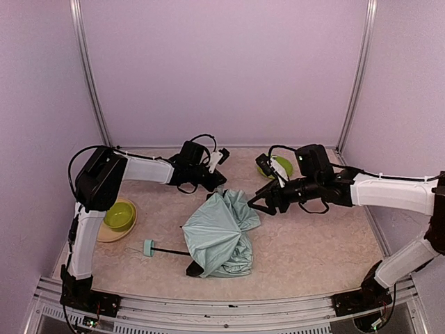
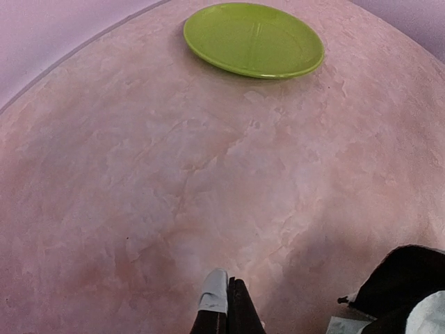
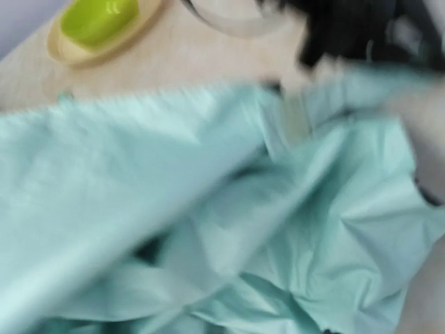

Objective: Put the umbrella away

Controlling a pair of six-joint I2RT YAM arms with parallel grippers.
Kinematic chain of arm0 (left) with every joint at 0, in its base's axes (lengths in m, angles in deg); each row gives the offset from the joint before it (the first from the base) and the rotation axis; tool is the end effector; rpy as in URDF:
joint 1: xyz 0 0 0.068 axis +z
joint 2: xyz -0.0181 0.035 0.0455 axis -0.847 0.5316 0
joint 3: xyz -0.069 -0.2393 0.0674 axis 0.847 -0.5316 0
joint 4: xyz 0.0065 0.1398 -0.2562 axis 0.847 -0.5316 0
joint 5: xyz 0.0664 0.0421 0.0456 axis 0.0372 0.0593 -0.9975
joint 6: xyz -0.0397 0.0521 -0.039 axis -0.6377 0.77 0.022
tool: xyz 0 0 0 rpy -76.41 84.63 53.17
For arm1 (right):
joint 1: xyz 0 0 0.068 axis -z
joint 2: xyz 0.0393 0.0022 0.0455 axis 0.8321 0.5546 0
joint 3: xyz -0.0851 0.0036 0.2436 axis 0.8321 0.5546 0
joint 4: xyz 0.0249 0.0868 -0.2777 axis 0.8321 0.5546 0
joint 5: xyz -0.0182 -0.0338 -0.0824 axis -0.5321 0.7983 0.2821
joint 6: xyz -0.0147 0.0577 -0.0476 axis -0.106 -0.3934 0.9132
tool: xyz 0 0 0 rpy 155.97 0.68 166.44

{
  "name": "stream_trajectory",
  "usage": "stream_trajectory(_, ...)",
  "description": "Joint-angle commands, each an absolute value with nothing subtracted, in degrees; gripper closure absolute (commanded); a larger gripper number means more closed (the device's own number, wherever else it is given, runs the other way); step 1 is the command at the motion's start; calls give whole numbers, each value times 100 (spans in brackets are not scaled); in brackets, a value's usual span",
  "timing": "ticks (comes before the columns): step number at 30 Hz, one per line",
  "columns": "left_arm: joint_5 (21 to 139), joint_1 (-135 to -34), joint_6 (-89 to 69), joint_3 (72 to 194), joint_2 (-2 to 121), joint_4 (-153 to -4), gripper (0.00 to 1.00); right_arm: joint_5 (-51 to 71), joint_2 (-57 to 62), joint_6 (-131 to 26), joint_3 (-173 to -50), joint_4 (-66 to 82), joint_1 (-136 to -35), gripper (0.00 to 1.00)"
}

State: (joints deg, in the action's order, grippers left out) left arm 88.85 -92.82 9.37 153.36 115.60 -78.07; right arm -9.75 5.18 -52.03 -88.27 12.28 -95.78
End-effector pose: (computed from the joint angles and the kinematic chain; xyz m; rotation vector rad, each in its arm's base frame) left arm 0.4375 -0.3286 0.0920 0.9730 2.0118 -0.5897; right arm 0.2646 0.2567 0.1930 -0.9154 2.0897 0.9663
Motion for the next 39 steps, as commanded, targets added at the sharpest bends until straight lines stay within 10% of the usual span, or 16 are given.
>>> stream_trajectory(1,9019,-9270,941,15354,11532,-7496,100,-893,-21,-5054,-8727,1205,-10039,34)
stream_trajectory(4,9069,-9263,932,15347,11501,-7474,100,-910,-48,-4916,-8866,1134,-10602,16)
stream_trajectory(12,9171,-9277,959,15436,11487,-7472,100,-230,496,-3872,-9175,1377,-11310,14)
stream_trajectory(17,9145,-9270,948,15550,11494,-7496,100,-157,1038,-3882,-9347,1472,-11311,32)
stream_trajectory(22,9143,-9190,913,15735,11331,-7483,100,-184,1173,-4050,-8913,1250,-11082,78)
stream_trajectory(30,8731,-9026,1012,15420,10236,-7266,25,-987,2012,-5260,-8493,589,-10320,95)
stream_trajectory(39,8086,-9414,1262,13783,7723,-7942,17,-1010,2634,-5943,-8766,637,-10059,95)
